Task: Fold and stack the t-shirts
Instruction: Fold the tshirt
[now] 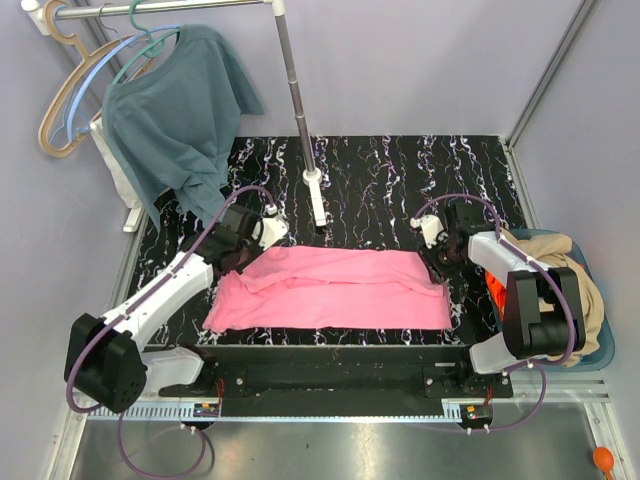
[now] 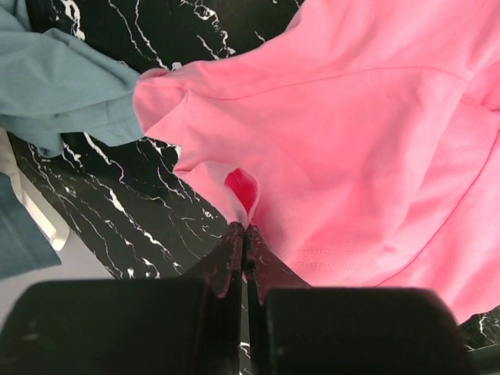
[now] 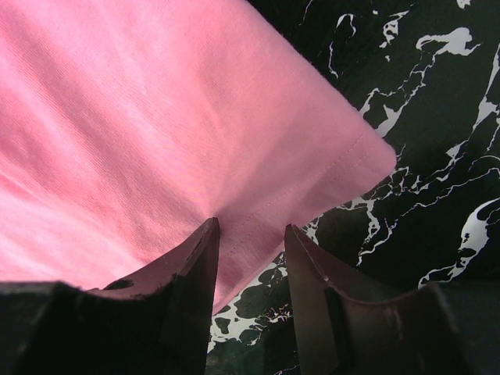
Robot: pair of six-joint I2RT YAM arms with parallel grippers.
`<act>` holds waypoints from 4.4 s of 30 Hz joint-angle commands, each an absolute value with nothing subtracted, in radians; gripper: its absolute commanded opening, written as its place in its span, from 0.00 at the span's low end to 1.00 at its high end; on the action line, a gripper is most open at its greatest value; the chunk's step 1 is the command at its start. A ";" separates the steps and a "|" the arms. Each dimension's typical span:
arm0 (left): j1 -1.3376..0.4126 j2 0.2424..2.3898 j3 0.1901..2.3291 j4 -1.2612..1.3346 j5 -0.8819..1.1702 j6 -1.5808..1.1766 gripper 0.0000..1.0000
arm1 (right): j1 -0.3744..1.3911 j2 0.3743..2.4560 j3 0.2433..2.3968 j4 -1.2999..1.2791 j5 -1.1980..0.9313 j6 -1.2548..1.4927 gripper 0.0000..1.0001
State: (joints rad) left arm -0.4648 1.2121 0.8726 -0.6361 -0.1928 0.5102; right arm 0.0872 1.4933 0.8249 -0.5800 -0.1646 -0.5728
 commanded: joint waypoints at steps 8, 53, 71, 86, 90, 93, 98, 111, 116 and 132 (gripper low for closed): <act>-0.462 1.134 0.847 -0.689 -0.299 0.488 0.00 | 0.097 1.453 0.810 -0.561 -0.133 -0.584 0.47; -0.515 1.261 0.874 -0.772 0.190 0.661 0.70 | 0.095 1.493 0.845 -0.565 -0.110 -0.555 0.47; -0.514 1.417 0.821 -0.635 0.129 0.680 0.45 | 0.095 1.440 0.795 -0.565 -0.126 -0.561 0.47; -0.525 1.430 0.900 -0.696 0.172 0.631 0.00 | 0.095 1.431 0.782 -0.566 -0.138 -0.554 0.47; -0.535 1.433 0.957 -0.747 0.189 0.621 0.00 | 0.095 1.430 0.776 -0.568 -0.137 -0.555 0.47; -0.541 1.433 0.980 -0.784 0.202 0.612 0.00 | 0.097 1.433 0.776 -0.566 -0.140 -0.555 0.46; -0.569 1.437 0.982 -0.814 0.181 0.607 0.00 | 0.097 1.439 0.779 -0.566 -0.140 -0.555 0.47; -0.624 1.428 0.882 -0.793 0.003 0.597 0.36 | 0.097 1.448 0.787 -0.566 -0.137 -0.552 0.47; -0.623 1.393 0.838 -0.712 -0.069 0.607 0.59 | 0.097 1.440 0.796 -0.572 -0.132 -0.554 0.47; -0.623 1.226 0.851 -0.643 -0.084 0.575 0.99 | 0.106 1.333 0.824 -0.633 -0.140 -0.535 0.95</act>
